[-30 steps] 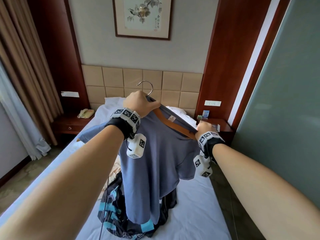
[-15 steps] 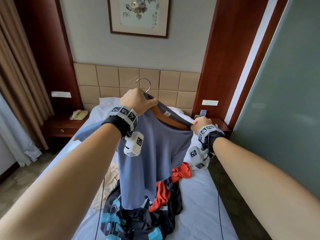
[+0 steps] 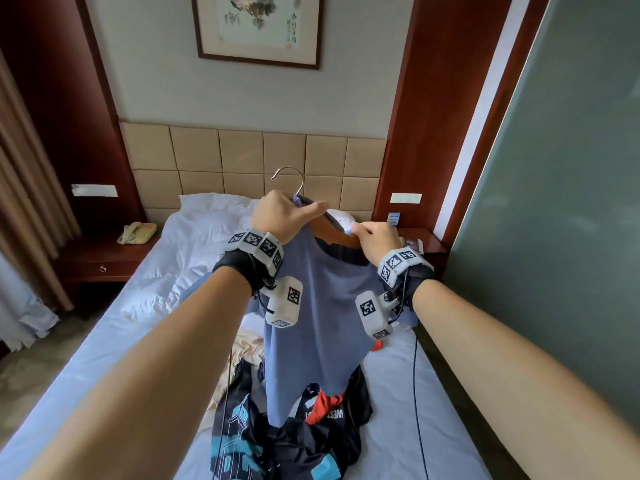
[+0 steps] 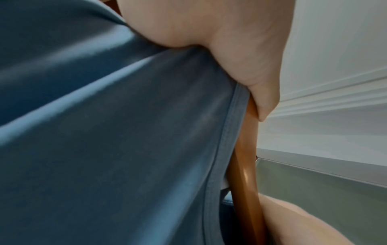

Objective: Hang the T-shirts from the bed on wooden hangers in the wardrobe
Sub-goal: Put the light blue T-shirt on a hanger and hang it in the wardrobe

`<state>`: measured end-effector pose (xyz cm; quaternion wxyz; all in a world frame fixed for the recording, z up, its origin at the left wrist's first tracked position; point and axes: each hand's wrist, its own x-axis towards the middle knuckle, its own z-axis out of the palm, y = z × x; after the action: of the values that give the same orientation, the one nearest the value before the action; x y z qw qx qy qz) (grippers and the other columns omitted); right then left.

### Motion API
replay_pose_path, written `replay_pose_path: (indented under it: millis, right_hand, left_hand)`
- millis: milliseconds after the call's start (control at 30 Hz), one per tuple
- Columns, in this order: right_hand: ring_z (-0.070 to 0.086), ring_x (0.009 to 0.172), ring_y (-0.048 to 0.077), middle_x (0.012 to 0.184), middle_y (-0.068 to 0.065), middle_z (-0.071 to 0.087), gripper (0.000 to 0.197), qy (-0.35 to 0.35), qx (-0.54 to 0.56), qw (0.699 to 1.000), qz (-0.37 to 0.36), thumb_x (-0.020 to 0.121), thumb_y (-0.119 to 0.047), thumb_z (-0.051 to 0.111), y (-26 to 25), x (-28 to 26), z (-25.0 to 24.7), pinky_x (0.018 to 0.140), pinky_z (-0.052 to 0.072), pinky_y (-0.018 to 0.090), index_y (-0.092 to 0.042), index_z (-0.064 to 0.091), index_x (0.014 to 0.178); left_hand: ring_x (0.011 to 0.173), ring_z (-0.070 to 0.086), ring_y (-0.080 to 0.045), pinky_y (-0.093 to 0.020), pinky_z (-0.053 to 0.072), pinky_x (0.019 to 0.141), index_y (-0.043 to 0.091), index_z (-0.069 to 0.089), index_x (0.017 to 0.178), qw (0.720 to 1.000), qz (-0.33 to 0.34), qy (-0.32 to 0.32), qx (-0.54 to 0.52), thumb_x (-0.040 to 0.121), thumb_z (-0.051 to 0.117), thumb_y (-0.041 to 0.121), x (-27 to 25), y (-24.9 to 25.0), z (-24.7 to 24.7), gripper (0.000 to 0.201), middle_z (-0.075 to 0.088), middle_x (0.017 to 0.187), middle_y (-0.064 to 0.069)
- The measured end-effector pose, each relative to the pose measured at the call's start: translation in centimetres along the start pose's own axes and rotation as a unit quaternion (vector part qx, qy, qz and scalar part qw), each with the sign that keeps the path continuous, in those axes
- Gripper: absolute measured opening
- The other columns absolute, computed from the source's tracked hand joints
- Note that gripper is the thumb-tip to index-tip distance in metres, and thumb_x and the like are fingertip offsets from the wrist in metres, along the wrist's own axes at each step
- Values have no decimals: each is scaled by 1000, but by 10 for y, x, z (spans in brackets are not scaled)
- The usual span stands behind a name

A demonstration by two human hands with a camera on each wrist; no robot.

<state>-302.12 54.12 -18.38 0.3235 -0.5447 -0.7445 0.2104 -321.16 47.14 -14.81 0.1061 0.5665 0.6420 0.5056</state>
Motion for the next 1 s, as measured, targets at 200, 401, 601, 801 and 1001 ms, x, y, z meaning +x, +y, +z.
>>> replay_pose_path:
  millis: [200,401,601,801,1001]
  right_hand:
    - [60,104,29,108,2,69,49,-45,-124,983,-127,96,-62,33,-17,-31,14,95,43,47,-27,67,105]
    - [61,97,30,105,3,70,29,-14,-154,980,-125,92,-47,60,-17,-45,25,86,43,41,-23,65,106]
    - [57,79,21,79,-9,57,21,55,-69,992,-94,90,-41,66,-10,-54,40,72,39,33,-22,64,97]
    - [59,79,21,77,-12,55,24,129,-54,986,-94,87,-42,71,-18,-60,54,83,46,40,-20,66,94]
    - [58,85,24,79,-8,61,22,185,-33,981,-36,84,-41,73,-15,-72,59,92,36,40,-21,67,90]
  left_hand:
    - [52,51,-10,-31,41,50,6,75,75,998,-25,-14,-63,66,72,66,1,-22,6,61,68,60,-9]
    - [53,39,-12,-29,31,54,-2,57,62,995,-28,-52,-85,70,72,67,-7,-33,11,71,45,53,1]
    - [56,32,-14,-31,26,58,14,39,62,996,-22,-54,-71,75,57,76,-23,-51,3,65,31,57,3]
    - [95,57,-26,-37,41,88,8,60,87,994,-65,-89,-7,100,29,61,-34,-69,-12,63,66,99,-12]
    - [94,53,-27,-35,37,84,7,60,81,987,-117,-102,48,103,23,55,-54,-87,-21,65,58,97,-12]
